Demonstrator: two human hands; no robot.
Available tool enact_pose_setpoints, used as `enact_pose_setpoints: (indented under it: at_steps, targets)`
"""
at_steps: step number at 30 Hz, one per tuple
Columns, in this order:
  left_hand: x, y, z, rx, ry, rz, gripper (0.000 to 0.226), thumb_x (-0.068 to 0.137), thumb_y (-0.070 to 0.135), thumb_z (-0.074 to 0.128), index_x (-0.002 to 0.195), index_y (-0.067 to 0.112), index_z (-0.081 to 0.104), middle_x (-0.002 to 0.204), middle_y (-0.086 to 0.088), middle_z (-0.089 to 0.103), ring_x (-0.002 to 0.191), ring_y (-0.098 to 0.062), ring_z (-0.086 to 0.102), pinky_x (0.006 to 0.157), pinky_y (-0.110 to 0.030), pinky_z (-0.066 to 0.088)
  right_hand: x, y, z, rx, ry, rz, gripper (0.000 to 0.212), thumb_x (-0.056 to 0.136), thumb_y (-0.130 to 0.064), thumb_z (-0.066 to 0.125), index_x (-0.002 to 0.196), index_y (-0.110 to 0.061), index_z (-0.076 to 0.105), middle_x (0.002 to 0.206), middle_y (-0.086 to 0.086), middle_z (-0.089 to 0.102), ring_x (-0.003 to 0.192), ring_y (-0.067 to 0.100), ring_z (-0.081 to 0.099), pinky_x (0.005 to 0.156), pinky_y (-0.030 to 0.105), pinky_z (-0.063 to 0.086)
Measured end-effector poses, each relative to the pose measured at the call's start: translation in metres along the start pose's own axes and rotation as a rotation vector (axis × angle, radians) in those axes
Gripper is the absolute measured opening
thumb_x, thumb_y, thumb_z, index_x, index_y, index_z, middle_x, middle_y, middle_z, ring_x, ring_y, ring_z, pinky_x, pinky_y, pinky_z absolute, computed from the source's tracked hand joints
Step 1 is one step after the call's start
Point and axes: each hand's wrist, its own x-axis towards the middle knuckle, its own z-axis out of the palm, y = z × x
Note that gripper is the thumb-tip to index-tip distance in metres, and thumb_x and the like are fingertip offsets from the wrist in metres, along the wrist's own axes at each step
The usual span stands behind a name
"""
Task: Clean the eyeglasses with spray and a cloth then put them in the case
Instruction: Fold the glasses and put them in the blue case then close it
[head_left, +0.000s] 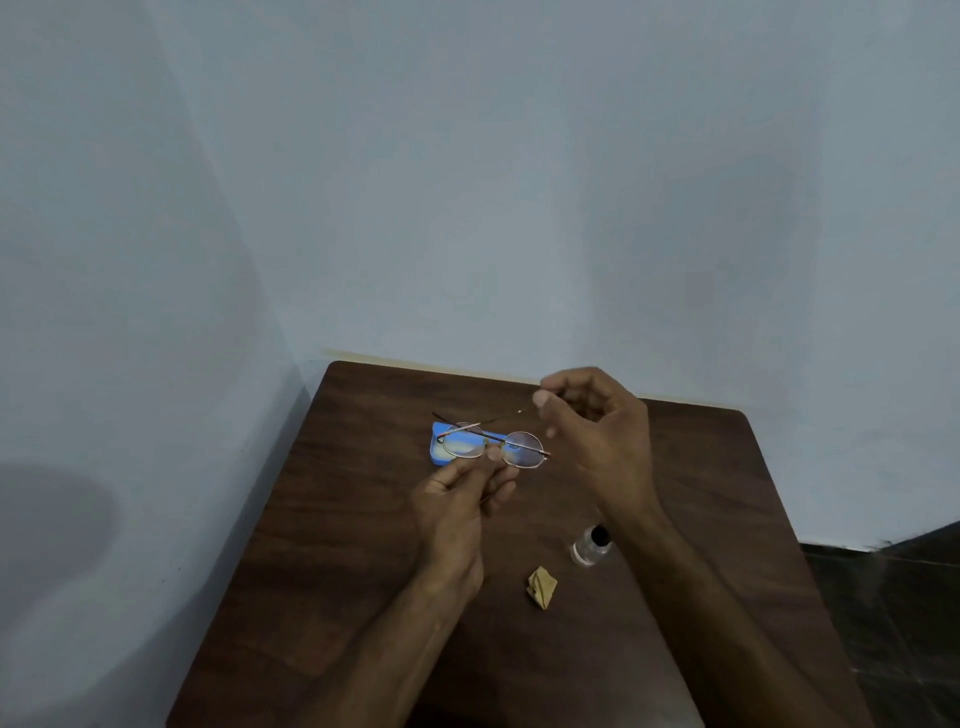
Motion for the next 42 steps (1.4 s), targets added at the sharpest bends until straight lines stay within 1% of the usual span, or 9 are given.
enact_pose_setpoints:
  at_steps: [9,18,22,26,29,32,36,38,42]
  targets:
    - [-0.004,-0.001,0.008,-0.014,-0.021,-0.004,0.014,0.090,0.004,0.077,0.103,-0.003,0.077,0.090,-0.016,0.079,0.075,-0.015,0.078,0.066,-0.023,0.062,-0.020,0.043,-0.017,0.034,0.082,0.085,0.017,0.090,-0.001,0.079,0.100,-0.014,0.077,0.095,0.008,0.078,0.082,0.022,0.071,0.072,0.034,0.058]
    - [-0.005,-0.002,0.006,-0.010,-0.020,0.017,0.017,0.089,0.003,0.078,0.104,-0.005,0.077,0.091,-0.016,0.080,0.075,-0.017,0.078,0.066,-0.024,0.062,-0.020,0.050,-0.016,0.112,0.069,0.155,0.020,0.089,0.010,0.074,0.101,-0.006,0.076,0.094,0.016,0.077,0.070,0.016,0.064,0.059,0.026,0.053]
    - [-0.004,-0.002,0.004,0.004,-0.005,0.032,0.020,0.085,0.007,0.081,0.101,-0.003,0.079,0.088,-0.016,0.079,0.075,-0.016,0.077,0.066,-0.024,0.063,-0.020,0.053,-0.013,0.086,0.064,0.176,0.018,0.090,0.008,0.072,0.097,-0.008,0.076,0.095,0.018,0.077,0.068,0.014,0.063,0.056,0.031,0.052]
    - [-0.003,-0.003,0.002,0.018,0.014,0.020,0.020,0.083,0.010,0.083,0.099,-0.002,0.080,0.090,-0.017,0.080,0.078,-0.017,0.078,0.067,-0.023,0.062,-0.021,0.060,-0.010,-0.004,0.035,0.125,0.020,0.091,0.005,0.072,0.091,-0.014,0.077,0.094,0.008,0.078,0.080,0.015,0.069,0.072,0.036,0.055]
    - [-0.003,-0.003,0.000,0.014,0.037,0.005,0.020,0.085,0.008,0.081,0.102,-0.002,0.079,0.094,-0.018,0.081,0.079,-0.018,0.079,0.068,-0.025,0.064,-0.022,0.062,-0.011,-0.068,0.019,0.061,0.021,0.092,0.002,0.073,0.092,-0.019,0.076,0.096,0.000,0.078,0.092,0.017,0.073,0.084,0.039,0.058]
    - [-0.003,-0.005,0.001,0.014,0.043,-0.009,0.020,0.087,0.006,0.080,0.105,-0.003,0.079,0.097,-0.019,0.081,0.079,-0.017,0.079,0.069,-0.025,0.064,-0.025,0.059,-0.011,-0.168,0.007,-0.019,0.022,0.093,-0.002,0.073,0.096,-0.024,0.075,0.101,-0.007,0.075,0.098,0.016,0.073,0.086,0.044,0.060]
    - [-0.004,-0.007,0.002,0.023,0.052,-0.011,0.021,0.088,0.005,0.079,0.107,-0.003,0.078,0.099,-0.018,0.081,0.081,-0.018,0.079,0.070,-0.025,0.064,-0.028,0.059,-0.016,-0.496,-0.006,-0.365,0.015,0.096,-0.010,0.068,0.104,-0.020,0.075,0.110,-0.010,0.072,0.108,0.016,0.064,0.091,0.037,0.053]
    - [-0.005,-0.008,0.002,0.027,0.051,-0.007,0.020,0.089,0.006,0.078,0.108,-0.002,0.078,0.100,-0.018,0.081,0.083,-0.020,0.079,0.071,-0.027,0.065,-0.027,0.061,-0.020,-0.650,-0.099,-0.547,0.017,0.095,-0.014,0.067,0.110,-0.016,0.075,0.115,-0.006,0.071,0.111,0.019,0.062,0.094,0.036,0.050]
    - [-0.009,-0.009,0.004,0.017,0.041,-0.022,0.017,0.091,0.005,0.076,0.106,-0.001,0.079,0.099,-0.019,0.081,0.079,-0.020,0.080,0.070,-0.029,0.066,-0.031,0.066,-0.024,-0.824,-0.231,-0.696,0.029,0.089,-0.019,0.078,0.118,-0.018,0.074,0.122,-0.006,0.069,0.120,0.019,0.058,0.097,0.033,0.043]
